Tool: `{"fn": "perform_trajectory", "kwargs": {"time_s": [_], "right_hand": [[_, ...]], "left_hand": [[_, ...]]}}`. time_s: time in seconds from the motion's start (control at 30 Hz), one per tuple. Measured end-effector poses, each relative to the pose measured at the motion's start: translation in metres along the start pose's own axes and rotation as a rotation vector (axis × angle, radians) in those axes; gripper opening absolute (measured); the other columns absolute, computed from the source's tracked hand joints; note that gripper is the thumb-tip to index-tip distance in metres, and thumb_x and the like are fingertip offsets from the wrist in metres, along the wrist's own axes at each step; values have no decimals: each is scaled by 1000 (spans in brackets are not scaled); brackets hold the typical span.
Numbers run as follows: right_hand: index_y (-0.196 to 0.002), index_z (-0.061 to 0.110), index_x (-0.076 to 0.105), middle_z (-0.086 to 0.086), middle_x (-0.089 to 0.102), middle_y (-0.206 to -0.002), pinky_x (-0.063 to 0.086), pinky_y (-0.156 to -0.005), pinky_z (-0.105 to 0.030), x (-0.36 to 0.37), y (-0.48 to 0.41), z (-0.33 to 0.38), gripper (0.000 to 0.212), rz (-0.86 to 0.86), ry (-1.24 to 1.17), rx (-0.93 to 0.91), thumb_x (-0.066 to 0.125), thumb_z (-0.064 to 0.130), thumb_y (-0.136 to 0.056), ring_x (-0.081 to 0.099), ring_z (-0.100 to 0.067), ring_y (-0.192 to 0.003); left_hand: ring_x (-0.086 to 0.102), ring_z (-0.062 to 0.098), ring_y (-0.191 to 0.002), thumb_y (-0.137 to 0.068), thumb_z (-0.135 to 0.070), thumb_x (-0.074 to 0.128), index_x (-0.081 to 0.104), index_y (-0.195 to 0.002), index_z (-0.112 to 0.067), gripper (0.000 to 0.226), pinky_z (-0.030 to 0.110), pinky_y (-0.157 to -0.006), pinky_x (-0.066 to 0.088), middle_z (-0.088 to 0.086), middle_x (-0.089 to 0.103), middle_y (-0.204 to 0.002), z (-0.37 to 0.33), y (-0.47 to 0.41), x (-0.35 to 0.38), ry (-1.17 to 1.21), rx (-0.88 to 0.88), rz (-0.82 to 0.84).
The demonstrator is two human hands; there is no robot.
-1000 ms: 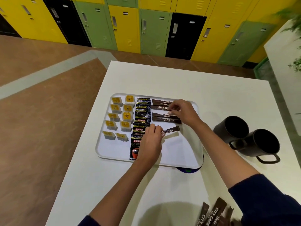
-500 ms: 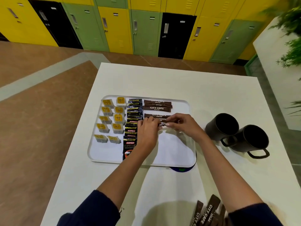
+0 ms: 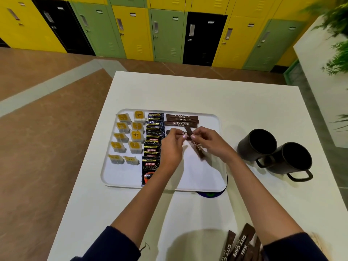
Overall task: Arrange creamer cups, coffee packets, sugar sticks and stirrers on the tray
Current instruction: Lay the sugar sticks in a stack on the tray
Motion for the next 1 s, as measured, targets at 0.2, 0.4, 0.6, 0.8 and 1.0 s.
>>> {"fn": "perform_trajectory", "kwargs": {"time_s": [0.2,0.4,0.6,0.8,1.0], "right_hand": [[-96,20,71,-8,69,-93,42,-75,-23,10,2,-1,12,78,189,-26,67,26,-86,56,-11,-81],[-89,17,68,1,64,-86,43,-67,-9,6,11,-10,23,-85,222,-7,81,12,-70,57,-8,-76],[-84,23,69,7,58,-86,45,-77,-24,3,8,-17,15,-188,343,-61,76,14,-74,55,-11,-84],[-82,25,70,9,55,-80,30,-66,-16,4,-3,-12,6,-217,504,-104,71,20,-79,44,-8,-87],[-85,23,70,10,51,-91,33,-71,-13,8,-6,-8,11,-246,470,-148,74,17,-76,41,-5,-93]], "left_hand": [[60,17,-79,-91,-7,56,62,-93,-4,7,29,-70,50,4,62,-85,2,-7,0,-62,1,-5],[62,19,-82,-91,-6,56,63,-90,-5,7,33,-72,53,9,65,-88,9,-8,-2,-101,-10,-73],[55,22,-89,-92,-6,54,62,-94,-6,9,34,-67,45,7,58,-98,9,-10,0,-478,128,-40],[49,23,-98,-87,-4,59,64,-102,-9,16,32,-78,39,6,60,-105,5,-15,3,-822,267,-3],[48,28,-104,-83,7,58,56,-110,-3,28,33,-74,39,13,54,-116,2,-20,6,-836,319,2]]}}
Point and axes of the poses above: each hand's wrist, its own y-axis away from the middle knuckle, its own x-axis out of the palm, z = x × y, the point moved 3 cm from there along -y, towards the middle knuckle
